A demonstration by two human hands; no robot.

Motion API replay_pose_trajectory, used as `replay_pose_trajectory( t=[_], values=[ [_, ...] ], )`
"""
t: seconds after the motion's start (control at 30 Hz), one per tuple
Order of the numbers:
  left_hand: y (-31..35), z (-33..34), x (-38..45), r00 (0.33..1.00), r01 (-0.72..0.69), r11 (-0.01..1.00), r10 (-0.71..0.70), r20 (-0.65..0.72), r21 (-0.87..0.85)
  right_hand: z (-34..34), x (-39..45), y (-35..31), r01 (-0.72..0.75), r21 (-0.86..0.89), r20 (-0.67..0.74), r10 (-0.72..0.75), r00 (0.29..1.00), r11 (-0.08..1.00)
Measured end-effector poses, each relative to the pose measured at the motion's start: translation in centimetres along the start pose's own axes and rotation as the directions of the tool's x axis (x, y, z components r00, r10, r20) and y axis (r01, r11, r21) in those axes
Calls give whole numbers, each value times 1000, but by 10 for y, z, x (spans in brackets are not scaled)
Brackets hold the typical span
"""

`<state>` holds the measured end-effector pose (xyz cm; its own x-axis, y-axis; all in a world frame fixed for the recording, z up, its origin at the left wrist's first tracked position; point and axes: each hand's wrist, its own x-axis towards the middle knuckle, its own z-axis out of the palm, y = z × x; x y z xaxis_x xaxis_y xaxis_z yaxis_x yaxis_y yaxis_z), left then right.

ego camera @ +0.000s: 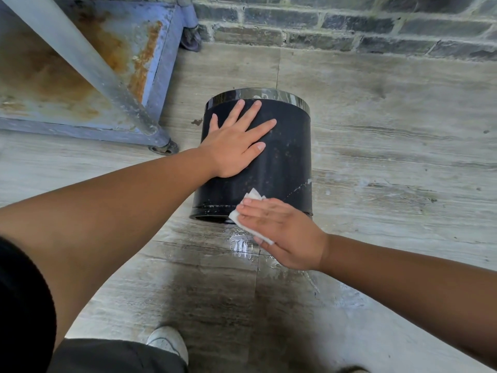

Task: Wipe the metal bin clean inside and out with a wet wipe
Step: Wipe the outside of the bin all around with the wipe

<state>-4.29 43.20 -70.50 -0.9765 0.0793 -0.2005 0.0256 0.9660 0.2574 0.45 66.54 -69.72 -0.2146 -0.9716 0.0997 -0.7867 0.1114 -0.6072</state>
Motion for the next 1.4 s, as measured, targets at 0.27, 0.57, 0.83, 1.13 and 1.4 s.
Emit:
replay_pose_trajectory(
  t=[0.27,0.57,0.83,1.13,1.4],
  values=[
    [9,-3,2,999,6,1000,-7,35,24,1,-1,-34,-121,445,58,107,993,887],
    [11,-34,22,945,94,958,0,327,-271,-50,49,-4,-159,516,-223,311,924,842],
    [8,-35,17,923,67,986,-2,384,-155,1,69,-16,-76,-219,134,107,985,973],
    [0,-26,12,940,27,995,7,341,-94,6,73,-38,112,-238,306,-35,951,965],
    [-2,-26,12,949,37,992,3,316,-122,-39,40,-17,-151,622,-54,235,971,769]
  ],
)
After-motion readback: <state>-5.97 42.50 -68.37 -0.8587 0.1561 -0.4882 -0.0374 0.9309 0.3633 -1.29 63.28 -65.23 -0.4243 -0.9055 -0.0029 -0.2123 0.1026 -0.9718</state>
